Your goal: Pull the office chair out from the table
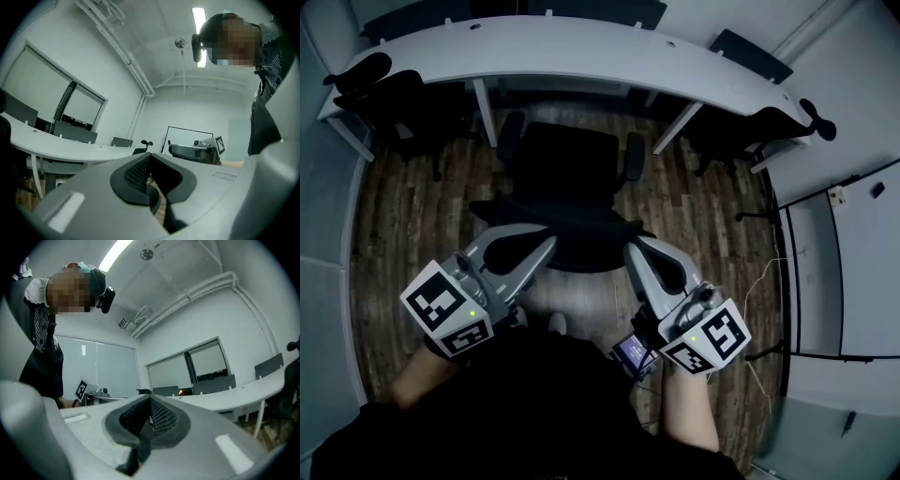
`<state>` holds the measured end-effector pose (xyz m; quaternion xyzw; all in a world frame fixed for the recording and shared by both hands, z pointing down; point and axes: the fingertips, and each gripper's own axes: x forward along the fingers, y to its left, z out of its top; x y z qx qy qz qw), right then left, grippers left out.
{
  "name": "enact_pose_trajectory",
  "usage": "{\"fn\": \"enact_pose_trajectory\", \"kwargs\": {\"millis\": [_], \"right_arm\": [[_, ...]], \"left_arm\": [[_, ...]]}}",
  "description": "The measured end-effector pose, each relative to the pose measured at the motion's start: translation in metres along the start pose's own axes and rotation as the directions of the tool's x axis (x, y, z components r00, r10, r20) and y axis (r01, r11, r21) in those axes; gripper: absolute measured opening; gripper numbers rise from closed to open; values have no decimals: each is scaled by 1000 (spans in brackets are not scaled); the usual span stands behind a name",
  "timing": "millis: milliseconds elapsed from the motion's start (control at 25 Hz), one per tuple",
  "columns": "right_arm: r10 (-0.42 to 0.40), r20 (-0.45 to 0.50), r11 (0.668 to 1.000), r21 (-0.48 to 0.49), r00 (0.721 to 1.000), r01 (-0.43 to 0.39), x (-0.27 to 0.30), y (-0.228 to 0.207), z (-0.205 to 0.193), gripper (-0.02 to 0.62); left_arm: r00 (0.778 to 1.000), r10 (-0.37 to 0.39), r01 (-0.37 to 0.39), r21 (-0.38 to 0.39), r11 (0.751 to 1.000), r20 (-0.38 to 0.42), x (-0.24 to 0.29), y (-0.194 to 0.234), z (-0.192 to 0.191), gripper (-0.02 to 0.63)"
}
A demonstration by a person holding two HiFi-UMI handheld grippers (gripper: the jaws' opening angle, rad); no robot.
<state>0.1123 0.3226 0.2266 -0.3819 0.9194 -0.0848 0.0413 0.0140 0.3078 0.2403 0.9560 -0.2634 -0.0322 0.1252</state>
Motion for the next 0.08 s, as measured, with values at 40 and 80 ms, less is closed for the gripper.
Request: {"fn": "enact_pose_trajectory", "kwargs": {"millis": [40,80], "right_arm": [[3,-2,1000,-3,1000,-3,2,1,0,0],[6,-4,1000,-6,1000,-6,5,3,0,0]], "left_arm": [[1000,-1,1,3,1000,0,-1,1,1,5],[1000,-2,2,6,1000,1,-2,2,3,5]]}}
